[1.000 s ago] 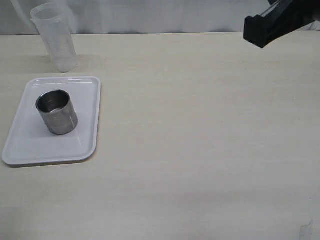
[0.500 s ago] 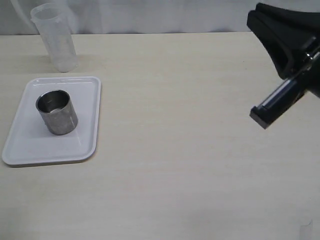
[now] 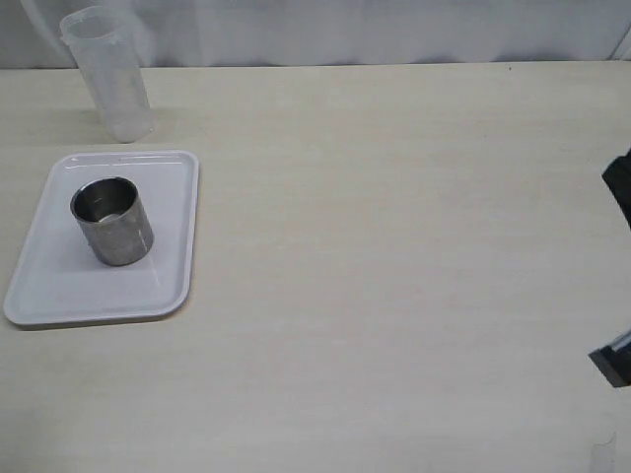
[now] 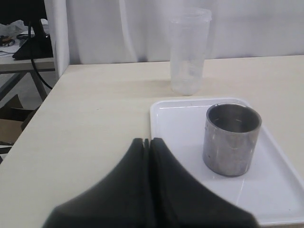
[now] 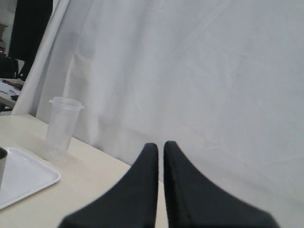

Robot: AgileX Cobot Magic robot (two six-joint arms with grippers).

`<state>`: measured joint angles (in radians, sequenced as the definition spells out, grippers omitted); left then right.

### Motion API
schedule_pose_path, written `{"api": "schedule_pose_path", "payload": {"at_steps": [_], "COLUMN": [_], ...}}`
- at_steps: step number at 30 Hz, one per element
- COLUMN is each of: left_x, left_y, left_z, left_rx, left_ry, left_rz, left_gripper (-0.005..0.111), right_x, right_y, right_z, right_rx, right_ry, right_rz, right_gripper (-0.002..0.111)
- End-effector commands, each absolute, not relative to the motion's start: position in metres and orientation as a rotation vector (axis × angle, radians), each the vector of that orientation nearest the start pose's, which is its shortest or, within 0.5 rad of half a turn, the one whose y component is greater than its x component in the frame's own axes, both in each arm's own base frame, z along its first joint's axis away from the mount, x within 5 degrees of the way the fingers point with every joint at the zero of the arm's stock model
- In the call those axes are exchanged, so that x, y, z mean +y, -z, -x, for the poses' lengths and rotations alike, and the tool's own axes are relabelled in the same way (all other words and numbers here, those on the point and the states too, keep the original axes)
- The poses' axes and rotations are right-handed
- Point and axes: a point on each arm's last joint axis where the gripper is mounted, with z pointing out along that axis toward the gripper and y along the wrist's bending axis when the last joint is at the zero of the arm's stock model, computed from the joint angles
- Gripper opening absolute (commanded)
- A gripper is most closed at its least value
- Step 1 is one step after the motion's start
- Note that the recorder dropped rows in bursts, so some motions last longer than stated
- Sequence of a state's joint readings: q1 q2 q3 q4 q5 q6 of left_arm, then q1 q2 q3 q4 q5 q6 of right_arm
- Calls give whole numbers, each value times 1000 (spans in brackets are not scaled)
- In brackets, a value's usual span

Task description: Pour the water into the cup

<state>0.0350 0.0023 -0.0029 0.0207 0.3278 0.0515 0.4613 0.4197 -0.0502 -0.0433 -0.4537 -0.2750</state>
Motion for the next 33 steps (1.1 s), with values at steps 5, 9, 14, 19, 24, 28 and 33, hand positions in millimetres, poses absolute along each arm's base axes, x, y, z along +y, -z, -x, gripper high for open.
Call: {"api": "schedule_pose_path", "payload": {"at_steps": [5, 9, 14, 19, 24, 28, 33], "left_x": [2, 2, 2, 2, 2, 2, 2], "left_y": [-184, -184, -184, -184, -184, -184, -184], "left_z": [-54, -54, -54, -54, -54, -54, -54], "left_rx": [1803, 1803, 1803, 1808, 1808, 1808, 1808], "left_ry": [-77, -77, -77, -77, -77, -77, -77], "left_rz": [-25, -25, -25, -25, -25, -25, -25], "left_gripper": [0, 0, 0, 0, 0, 0, 0], "right_x": [34, 32, 31, 30, 28, 26, 26], "right_y": [-233, -235, -233, -232, -230, -229, -226], "right_z": [-69, -66, -65, -61, -56, -54, -50], "right_rx": [1250, 1223, 1237, 1228, 1236, 1245, 1255], "right_ry": [-144, -141, -139, -130, -129, -131, -143], "right_rz": [479, 472, 479, 490, 492, 494, 505], "right_gripper": [4, 4, 4, 4, 4, 4, 4]}}
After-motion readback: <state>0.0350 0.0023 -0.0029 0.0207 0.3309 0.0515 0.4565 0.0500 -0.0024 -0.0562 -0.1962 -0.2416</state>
